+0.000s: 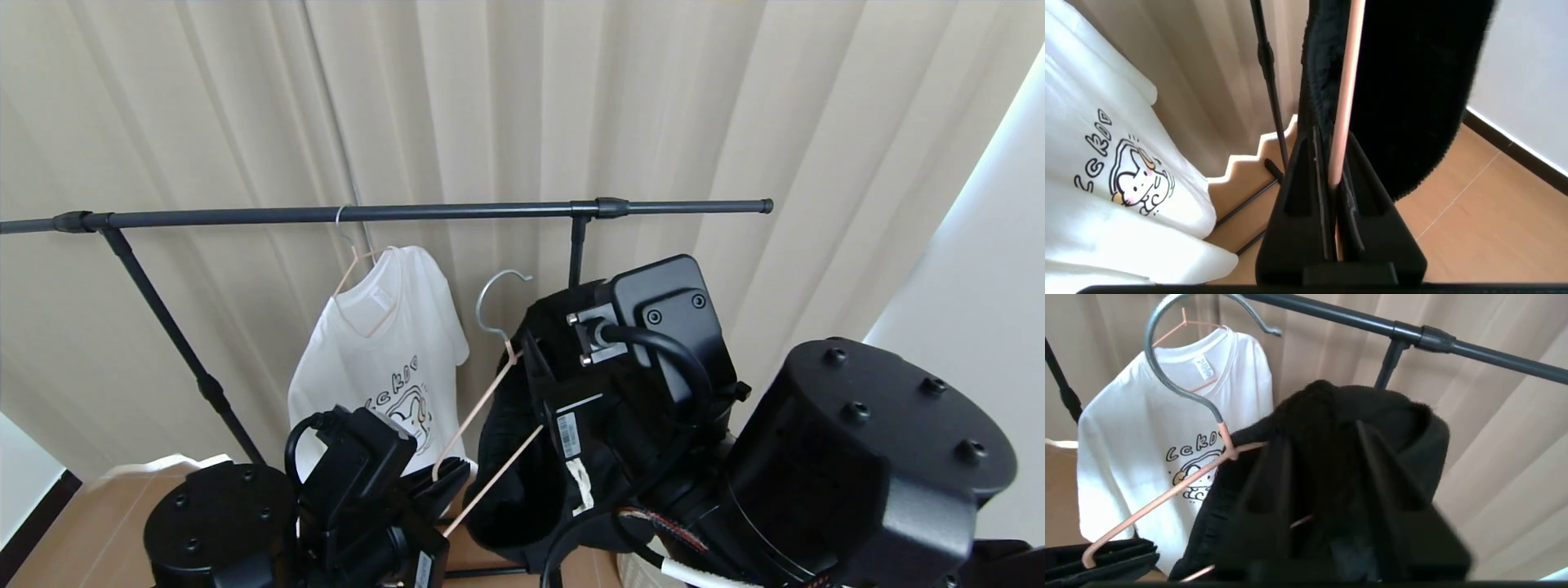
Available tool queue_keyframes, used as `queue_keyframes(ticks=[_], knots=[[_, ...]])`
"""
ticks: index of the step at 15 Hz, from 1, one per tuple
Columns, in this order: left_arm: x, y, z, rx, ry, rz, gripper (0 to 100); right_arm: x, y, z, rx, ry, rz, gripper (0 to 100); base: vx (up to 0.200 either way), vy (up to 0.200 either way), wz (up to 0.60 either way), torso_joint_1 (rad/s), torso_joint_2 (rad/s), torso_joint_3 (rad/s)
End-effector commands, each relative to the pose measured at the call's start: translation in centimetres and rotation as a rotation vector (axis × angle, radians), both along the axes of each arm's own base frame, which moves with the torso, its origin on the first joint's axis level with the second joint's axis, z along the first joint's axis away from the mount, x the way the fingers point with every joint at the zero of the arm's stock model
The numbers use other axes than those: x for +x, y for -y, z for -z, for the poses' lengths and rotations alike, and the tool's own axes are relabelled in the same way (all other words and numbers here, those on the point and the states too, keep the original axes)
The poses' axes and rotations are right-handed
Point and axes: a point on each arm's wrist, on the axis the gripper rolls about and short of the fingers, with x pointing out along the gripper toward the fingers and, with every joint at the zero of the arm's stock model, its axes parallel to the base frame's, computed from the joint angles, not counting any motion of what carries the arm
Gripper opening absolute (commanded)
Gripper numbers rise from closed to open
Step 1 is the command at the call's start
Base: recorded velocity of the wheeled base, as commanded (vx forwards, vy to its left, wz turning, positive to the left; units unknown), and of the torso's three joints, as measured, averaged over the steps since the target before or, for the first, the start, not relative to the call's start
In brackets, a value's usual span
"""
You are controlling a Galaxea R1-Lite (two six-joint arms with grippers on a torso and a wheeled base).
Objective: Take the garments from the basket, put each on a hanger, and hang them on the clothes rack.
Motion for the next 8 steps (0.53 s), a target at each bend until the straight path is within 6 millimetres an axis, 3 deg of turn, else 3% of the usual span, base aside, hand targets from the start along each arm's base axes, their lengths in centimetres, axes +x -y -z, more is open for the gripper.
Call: queue_keyframes(ticks=[1, 8], knots=[[-0.04, -0.01, 0.08, 0.004, -0.002, 0.002, 0, 0.37, 0.39, -0.49, 0.013, 0.008, 0.017, 100, 0.0, 0.0, 0.0, 0.0, 0.0, 0.0], [0.05, -0.3, 0.0, -0.024, 0.009, -0.007, 0, 1.13, 1.21, -0.38, 0.002, 0.005, 0.046, 100, 0.0, 0.0, 0.0, 0.0, 0.0, 0.0]])
